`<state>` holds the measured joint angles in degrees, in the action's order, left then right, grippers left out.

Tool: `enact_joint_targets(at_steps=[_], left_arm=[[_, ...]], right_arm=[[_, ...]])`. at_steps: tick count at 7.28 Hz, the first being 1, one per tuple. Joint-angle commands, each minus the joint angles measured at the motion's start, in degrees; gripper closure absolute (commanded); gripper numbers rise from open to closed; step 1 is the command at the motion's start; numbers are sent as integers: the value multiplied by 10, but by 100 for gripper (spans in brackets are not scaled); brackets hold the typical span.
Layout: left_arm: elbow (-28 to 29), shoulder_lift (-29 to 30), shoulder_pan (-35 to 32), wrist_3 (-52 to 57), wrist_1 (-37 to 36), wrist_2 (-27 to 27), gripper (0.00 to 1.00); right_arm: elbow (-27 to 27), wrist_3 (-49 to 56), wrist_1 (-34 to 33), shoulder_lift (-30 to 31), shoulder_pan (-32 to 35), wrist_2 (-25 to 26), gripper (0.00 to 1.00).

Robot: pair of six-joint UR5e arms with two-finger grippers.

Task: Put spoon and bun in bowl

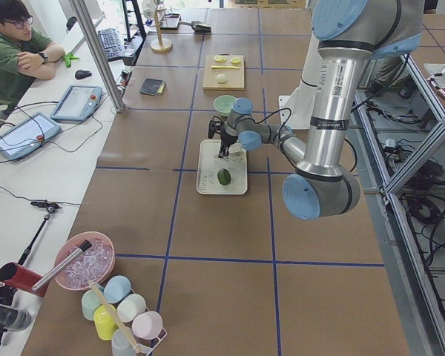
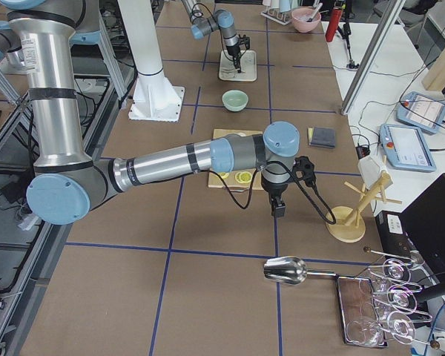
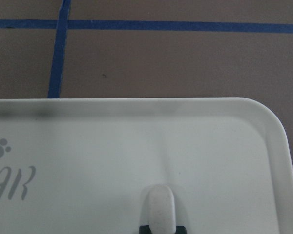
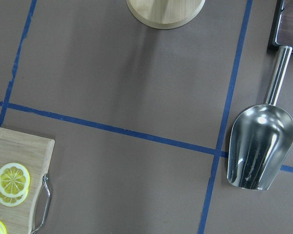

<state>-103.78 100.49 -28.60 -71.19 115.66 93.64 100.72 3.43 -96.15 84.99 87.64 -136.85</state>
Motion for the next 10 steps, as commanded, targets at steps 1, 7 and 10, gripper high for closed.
enact_joint_targets(at_steps=[1,7,10], left_arm=[[-29,1,-3,1,-2,3,100],[22,268,27,-314,-267,-17,100],[95,335,48,-376,-273,-18,100]], right_arm=[[0,0,0,0,1,0,0],[0,0,0,0,1,-7,0],[0,0,0,1,1,-8,0]])
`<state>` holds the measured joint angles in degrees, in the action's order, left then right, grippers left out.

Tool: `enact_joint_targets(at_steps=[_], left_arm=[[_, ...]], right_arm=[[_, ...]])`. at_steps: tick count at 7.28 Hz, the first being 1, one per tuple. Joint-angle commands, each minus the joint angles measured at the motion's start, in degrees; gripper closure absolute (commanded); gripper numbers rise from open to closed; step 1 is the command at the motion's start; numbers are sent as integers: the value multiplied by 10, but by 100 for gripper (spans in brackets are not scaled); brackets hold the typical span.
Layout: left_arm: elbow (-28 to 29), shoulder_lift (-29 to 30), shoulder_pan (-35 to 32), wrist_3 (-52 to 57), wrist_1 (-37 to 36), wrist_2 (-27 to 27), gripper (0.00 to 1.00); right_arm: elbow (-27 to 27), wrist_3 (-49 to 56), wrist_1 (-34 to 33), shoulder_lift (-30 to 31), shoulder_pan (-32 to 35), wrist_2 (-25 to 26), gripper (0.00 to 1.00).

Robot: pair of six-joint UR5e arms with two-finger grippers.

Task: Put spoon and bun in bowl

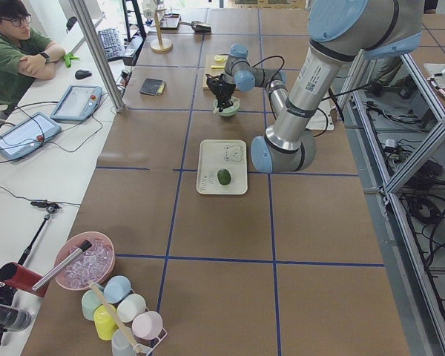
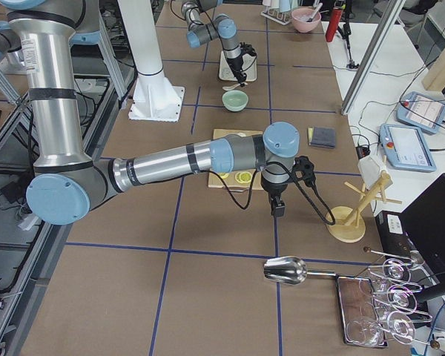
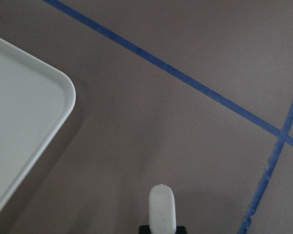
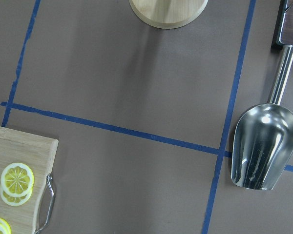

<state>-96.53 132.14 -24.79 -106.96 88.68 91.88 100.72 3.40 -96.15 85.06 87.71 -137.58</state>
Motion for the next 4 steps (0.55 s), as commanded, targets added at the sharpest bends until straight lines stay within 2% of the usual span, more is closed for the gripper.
enact_joint_targets(at_steps=[1,4], left_arm=[[25,16,12,-16,-3,0,100],[25,19,7,3,-3,-1,100]], right_arm=[[0,-1,0,0,0,0,0],[0,-1,0,0,0,-1,0]])
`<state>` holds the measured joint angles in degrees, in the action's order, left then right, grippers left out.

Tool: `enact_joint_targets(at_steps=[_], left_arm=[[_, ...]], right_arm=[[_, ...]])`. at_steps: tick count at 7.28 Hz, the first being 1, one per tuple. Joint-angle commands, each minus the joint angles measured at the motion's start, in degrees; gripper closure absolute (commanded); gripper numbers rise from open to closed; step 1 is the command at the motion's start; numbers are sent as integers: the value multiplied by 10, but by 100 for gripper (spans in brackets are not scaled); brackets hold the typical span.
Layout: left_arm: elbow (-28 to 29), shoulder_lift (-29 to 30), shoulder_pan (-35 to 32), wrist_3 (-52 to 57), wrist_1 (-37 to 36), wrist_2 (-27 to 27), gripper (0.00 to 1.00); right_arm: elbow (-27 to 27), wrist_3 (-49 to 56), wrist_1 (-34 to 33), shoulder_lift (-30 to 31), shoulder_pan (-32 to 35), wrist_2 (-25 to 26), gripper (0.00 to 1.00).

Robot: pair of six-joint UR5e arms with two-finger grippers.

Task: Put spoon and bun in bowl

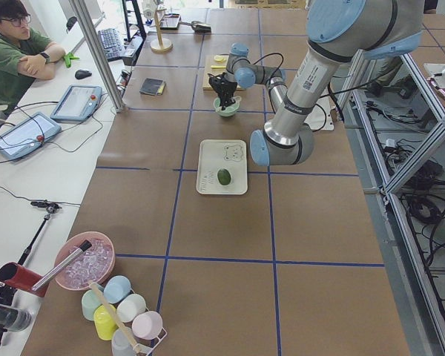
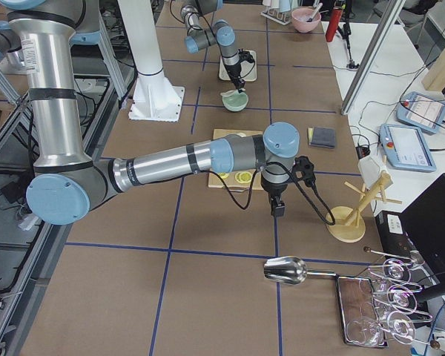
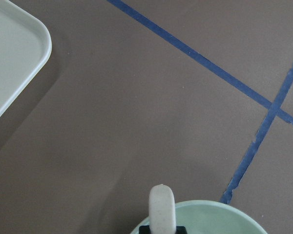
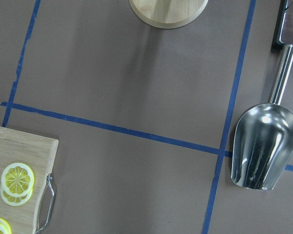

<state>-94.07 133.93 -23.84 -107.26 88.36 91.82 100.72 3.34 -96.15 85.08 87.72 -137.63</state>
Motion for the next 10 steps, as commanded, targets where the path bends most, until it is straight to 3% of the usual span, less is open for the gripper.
enact_joint_targets(at_steps=[1,3,4,5,7,9,10], left_arm=[[9,1,-2,5,1,-19,100],[17,2,-2,5,1,-24,99],[17,2,-2,20,3,-32,61],[13,0,-2,61,3,-32,1],[-6,-4,-3,133,1,-31,0],[-105,-70,-37,311,1,-24,0],[-128,-90,-84,427,1,13,0]], right_arm=[[0,0,0,0,0,0,0],[0,1,0,0,0,0,0],[0,0,0,-1,-1,0,0],[0,1,0,-1,0,0,0],[1,0,0,-1,0,0,0],[14,-4,-1,-2,-1,-1,0],[24,-7,0,-2,-1,0,0]])
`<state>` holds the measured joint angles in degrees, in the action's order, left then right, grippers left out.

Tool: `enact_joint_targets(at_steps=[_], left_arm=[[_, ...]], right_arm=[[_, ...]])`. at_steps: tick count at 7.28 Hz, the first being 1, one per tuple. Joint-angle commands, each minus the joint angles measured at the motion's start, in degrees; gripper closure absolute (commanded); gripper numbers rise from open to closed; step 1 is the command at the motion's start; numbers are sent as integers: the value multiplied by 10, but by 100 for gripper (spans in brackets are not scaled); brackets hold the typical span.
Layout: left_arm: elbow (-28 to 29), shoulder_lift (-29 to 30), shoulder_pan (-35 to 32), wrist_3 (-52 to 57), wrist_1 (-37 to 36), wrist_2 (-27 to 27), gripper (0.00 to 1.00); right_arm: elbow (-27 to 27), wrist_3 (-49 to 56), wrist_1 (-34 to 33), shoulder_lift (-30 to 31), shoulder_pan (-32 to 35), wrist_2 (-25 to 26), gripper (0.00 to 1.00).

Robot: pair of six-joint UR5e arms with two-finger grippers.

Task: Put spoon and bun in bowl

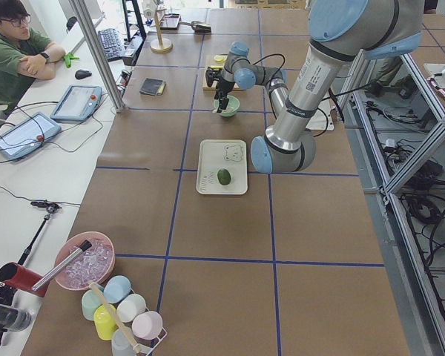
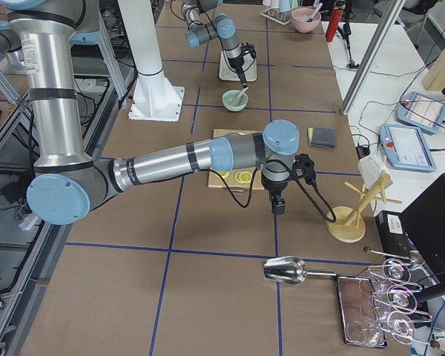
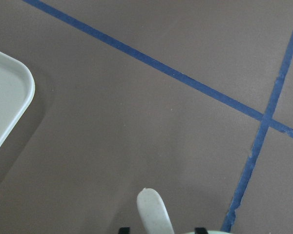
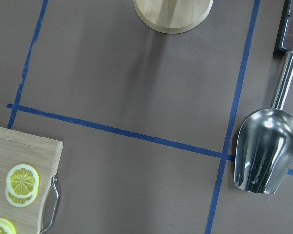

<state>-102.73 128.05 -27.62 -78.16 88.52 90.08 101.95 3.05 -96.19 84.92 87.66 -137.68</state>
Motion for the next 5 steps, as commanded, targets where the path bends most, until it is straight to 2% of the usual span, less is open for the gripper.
enact_joint_targets(at_steps=[1,3,5], left_arm=[[-61,-63,-108,266,1,92,0],[-104,-147,-252,514,0,184,0],[-59,-216,-433,734,0,327,0]], right_arm=[[24,-5,0,1,0,0,0],[37,-4,0,1,-1,-1,0],[57,-4,1,-1,-26,1,0]])
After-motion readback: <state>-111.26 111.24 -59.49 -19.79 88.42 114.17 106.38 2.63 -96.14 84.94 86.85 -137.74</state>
